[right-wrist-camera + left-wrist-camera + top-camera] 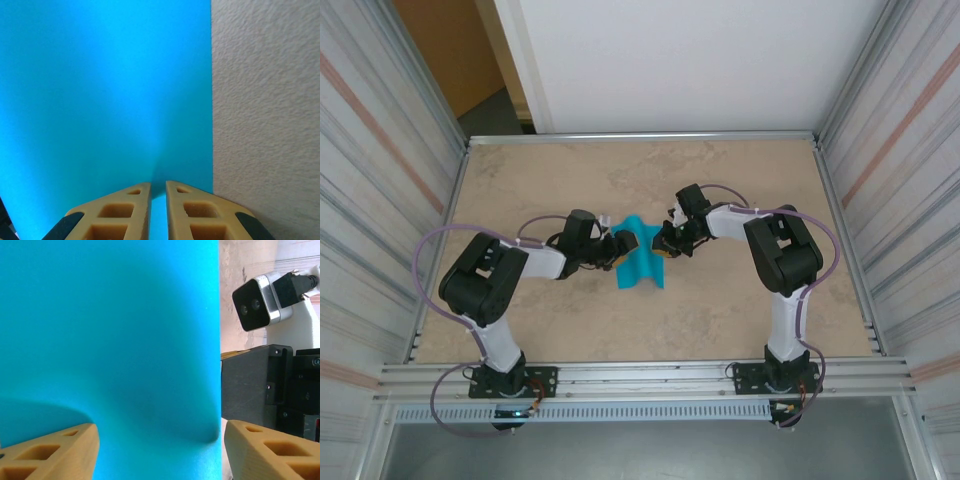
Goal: Fold a paper plane with a square sheet of paper (pick it up from the middle)
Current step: First fold in half a square sheet of paper at the center of the table.
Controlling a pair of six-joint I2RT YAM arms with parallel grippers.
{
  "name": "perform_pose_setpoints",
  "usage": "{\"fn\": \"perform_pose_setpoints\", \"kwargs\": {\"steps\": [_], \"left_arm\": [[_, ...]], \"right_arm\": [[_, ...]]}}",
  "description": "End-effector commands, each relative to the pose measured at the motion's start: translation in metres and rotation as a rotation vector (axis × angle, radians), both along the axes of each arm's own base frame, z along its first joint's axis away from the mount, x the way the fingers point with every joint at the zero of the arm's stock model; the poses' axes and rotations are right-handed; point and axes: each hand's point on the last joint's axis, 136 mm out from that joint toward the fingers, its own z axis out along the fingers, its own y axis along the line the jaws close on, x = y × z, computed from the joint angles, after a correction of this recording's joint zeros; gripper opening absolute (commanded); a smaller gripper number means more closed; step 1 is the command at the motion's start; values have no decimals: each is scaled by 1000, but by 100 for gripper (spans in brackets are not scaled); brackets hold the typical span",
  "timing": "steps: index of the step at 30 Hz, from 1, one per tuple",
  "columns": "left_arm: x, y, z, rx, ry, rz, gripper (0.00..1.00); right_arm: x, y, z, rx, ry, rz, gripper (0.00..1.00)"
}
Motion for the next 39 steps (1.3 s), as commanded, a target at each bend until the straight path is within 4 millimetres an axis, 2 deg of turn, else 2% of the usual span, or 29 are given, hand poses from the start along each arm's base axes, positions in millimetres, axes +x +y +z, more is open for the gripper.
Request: {"fn": "perform_pose_setpoints", "kwargs": {"steps": [1, 9, 13, 16, 21, 27, 30, 33, 36, 39], "left_arm": [[-7, 3, -10, 30, 19, -8, 70], [-12, 7, -20, 93, 82, -24, 69], [-14, 9, -25, 130, 112, -33, 65], [-14, 9, -27, 157, 128, -46, 57], [-10, 8, -21, 174, 116, -69, 45], [-1, 9, -4, 151, 55, -93, 29], [3, 8, 13, 107, 17, -102, 25], [7, 4, 45, 33, -35, -119, 24], [7, -3, 81, -72, -74, -158, 24], [3, -11, 108, -149, -90, -214, 24]], "right_arm": [[-12, 4, -17, -23, 69, -3, 16], [-16, 21, -16, -5, 75, 41, 16], [-16, 22, -13, 4, 71, 45, 16], [-14, 23, -7, 15, 62, 44, 16], [-6, 18, 15, 53, 7, 19, 19], [9, -10, 50, 109, -108, -69, 31], [15, -29, 64, 127, -157, -114, 38], [17, -41, 79, 173, -199, -135, 48], [16, -42, 96, 257, -228, -108, 59], [14, -35, 113, 332, -255, -66, 67]]}}
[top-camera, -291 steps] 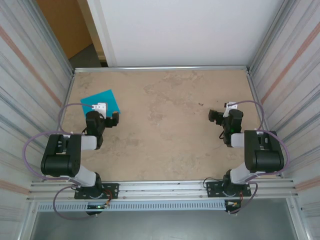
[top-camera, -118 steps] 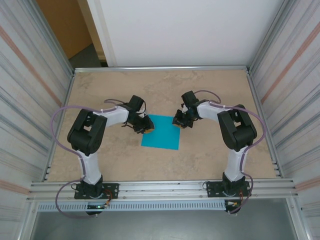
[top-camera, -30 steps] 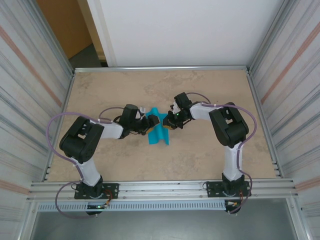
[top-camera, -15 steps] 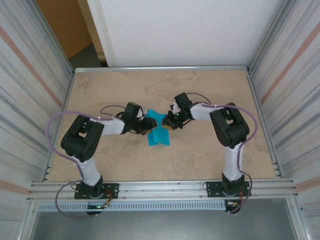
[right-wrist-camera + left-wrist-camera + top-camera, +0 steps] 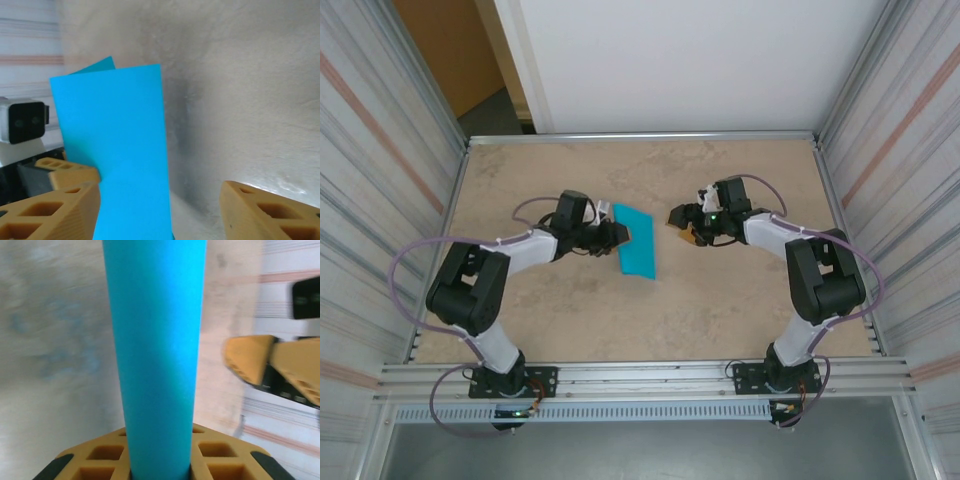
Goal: Fold a paper plane with a square sheet of paper (pick it up from the middle)
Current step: First fold in half a square sheet of paper at the center of the table.
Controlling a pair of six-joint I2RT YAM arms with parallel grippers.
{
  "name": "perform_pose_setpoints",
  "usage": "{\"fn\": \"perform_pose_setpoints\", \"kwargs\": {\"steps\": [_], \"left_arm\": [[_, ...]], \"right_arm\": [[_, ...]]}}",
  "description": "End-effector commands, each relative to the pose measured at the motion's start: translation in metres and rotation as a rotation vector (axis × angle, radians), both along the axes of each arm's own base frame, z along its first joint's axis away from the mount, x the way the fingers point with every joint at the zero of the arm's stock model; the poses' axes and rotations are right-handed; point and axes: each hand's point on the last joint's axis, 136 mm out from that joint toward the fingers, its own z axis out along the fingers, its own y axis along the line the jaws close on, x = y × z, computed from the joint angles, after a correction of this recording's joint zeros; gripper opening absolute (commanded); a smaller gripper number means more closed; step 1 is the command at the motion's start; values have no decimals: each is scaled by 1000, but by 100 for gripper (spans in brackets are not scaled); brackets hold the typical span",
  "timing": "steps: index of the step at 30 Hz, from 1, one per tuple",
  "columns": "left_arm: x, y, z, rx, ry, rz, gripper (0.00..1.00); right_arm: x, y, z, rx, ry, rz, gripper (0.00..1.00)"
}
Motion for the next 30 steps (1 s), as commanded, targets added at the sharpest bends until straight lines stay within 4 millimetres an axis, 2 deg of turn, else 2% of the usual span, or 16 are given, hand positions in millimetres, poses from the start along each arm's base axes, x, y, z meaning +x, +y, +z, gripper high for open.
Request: {"fn": "perform_pose_setpoints", "kwargs": {"steps": [1, 5, 9, 15, 21, 30], "left_arm": [[-4, -17, 59, -158, -72, -105, 24], [-6, -22, 79, -214, -81, -133, 24], [-3, -22, 82, -213, -82, -130, 24], [5, -16, 67, -180, -47, -82, 24], [7, -15, 59, -176, -23, -67, 23], [7, -10, 52, -166, 0, -48, 25]], "right_arm": [[-6, 15, 33, 119, -75, 83, 69], [-13, 31, 51, 190, -102, 152, 73], [-20, 41, 58, 211, -111, 192, 70], [-24, 33, 65, 217, -122, 172, 56], [-33, 39, 82, 281, -138, 206, 37], [-30, 41, 71, 251, -105, 177, 14]]}}
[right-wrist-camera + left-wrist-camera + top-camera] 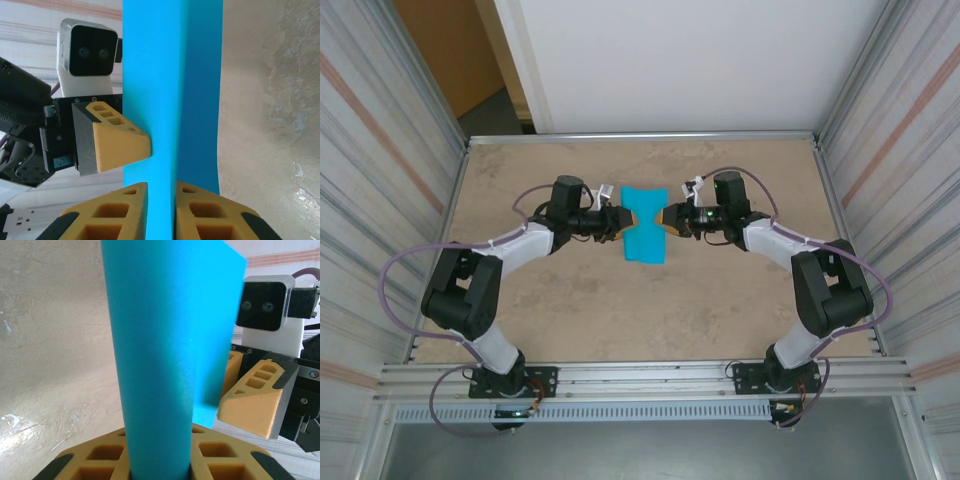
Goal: Fold a paper plane with a square sheet of paper (pick it up from the middle)
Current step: First fold in half a square sheet of paper at the center of the table.
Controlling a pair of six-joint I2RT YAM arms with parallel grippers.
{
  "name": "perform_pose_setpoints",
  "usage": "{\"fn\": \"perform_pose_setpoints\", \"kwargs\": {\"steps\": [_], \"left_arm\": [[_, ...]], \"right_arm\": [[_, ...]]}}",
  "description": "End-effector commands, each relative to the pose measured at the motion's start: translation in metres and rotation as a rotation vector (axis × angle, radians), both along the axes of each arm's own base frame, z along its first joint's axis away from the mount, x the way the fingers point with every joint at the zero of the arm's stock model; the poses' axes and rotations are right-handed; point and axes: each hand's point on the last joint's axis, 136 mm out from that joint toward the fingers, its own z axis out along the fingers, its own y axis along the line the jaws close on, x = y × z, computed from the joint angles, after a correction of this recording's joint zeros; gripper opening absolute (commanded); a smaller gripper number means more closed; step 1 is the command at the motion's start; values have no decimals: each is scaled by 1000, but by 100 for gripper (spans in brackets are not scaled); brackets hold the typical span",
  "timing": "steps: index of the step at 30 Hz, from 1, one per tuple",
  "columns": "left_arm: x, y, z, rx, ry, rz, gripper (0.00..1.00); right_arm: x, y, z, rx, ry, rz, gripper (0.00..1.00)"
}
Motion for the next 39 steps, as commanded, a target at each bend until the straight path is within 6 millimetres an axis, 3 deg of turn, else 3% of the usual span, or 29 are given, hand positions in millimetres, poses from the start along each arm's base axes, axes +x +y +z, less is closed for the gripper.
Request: {"fn": "perform_pose_setpoints", "kwargs": {"steps": [1, 3, 4, 8, 12, 14, 18, 23, 29, 33, 39], "left_arm": [[2, 4, -1, 1, 20, 14, 25], [1, 6, -1, 4, 28, 24, 29], [-1, 8, -2, 11, 34, 27, 35], [-4, 32, -15, 94, 52, 85, 58], [-4, 59, -21, 112, 50, 170, 69], [-3, 70, -18, 114, 30, 192, 84], [-4, 84, -15, 141, -6, 216, 90], [-6, 93, -18, 154, -15, 246, 90], [-12, 93, -29, 132, 16, 256, 90], [-20, 90, -41, 148, 43, 240, 90], [-31, 67, -60, 257, 60, 140, 86]], "right_arm": [[-3, 0, 0, -5, 12, -6, 10], [-3, -1, -3, -26, 27, -2, 1], [-2, -5, -5, -52, 34, -8, 0], [3, -33, -6, -119, 61, -76, 0], [-1, -58, 4, -163, 69, -109, 0], [-5, -69, 13, -207, 59, -121, 0], [-11, -78, 23, -293, 68, -127, 0], [-9, -49, 31, -313, 42, -78, 0], [3, 6, 16, -187, 73, -13, 0], [7, 28, -17, -138, 130, 16, 0], [16, 20, -80, -170, 219, 1, 1]]}}
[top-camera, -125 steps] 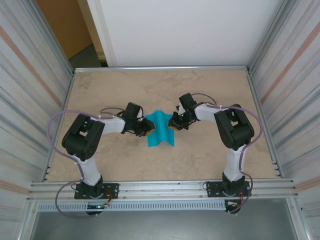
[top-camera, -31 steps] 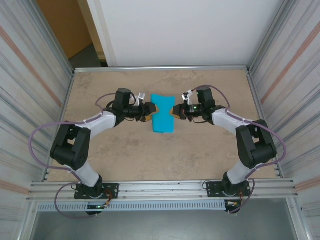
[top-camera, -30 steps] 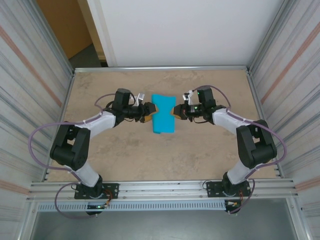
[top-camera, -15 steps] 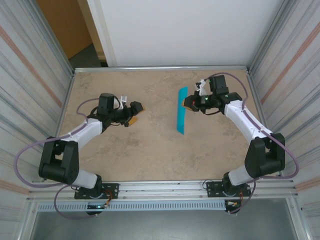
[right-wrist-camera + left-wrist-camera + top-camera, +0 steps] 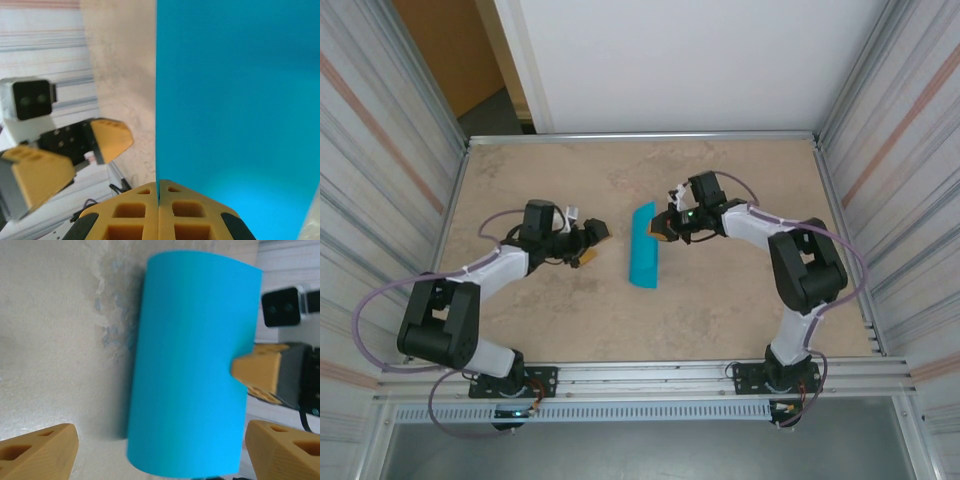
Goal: Fold a paper plane with a square sheet of paper (pick it up from the middle)
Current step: First fold in half a square sheet of paper at the center of the table.
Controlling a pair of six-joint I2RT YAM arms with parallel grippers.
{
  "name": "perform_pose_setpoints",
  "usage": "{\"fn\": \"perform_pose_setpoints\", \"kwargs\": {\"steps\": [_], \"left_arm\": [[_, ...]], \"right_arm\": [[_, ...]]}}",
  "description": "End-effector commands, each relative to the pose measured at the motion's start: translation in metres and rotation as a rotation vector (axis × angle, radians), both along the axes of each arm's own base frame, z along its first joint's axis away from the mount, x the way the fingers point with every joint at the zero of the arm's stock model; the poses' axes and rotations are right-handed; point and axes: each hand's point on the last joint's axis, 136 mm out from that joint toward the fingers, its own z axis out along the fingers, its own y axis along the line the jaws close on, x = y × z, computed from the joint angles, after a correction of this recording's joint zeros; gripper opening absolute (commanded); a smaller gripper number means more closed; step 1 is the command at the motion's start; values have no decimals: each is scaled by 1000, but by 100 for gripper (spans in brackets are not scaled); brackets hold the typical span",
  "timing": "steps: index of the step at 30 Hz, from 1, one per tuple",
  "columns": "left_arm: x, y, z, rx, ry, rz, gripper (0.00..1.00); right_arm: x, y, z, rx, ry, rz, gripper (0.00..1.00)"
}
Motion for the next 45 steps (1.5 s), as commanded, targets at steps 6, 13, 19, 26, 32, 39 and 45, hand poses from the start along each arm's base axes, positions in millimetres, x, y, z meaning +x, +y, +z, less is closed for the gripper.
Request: {"fn": "perform_pose_setpoints", "kwargs": {"steps": [6, 13, 19, 26, 32, 39, 45], "left_arm": [[-8, -35, -26, 156, 45, -135, 79], [6, -55, -38, 219, 69, -170, 70], [21, -61, -50, 300, 78, -194, 61], [32, -64, -61, 352, 101, -217, 51], [32, -67, -71, 381, 126, -232, 43], [25, -64, -88, 483, 151, -266, 34], [21, -64, -98, 527, 154, -301, 34]], "right_arm": [[13, -12, -42, -28, 19, -16, 2], [16, -13, -61, -52, 45, 0, 4], [17, -11, -65, -39, 65, 5, 6], [16, -8, -66, -18, 99, -3, 9], [14, -8, -62, -6, 111, -24, 15], [16, -36, -59, -110, 87, -106, 28], [16, -68, -55, -204, 45, -182, 28]]}}
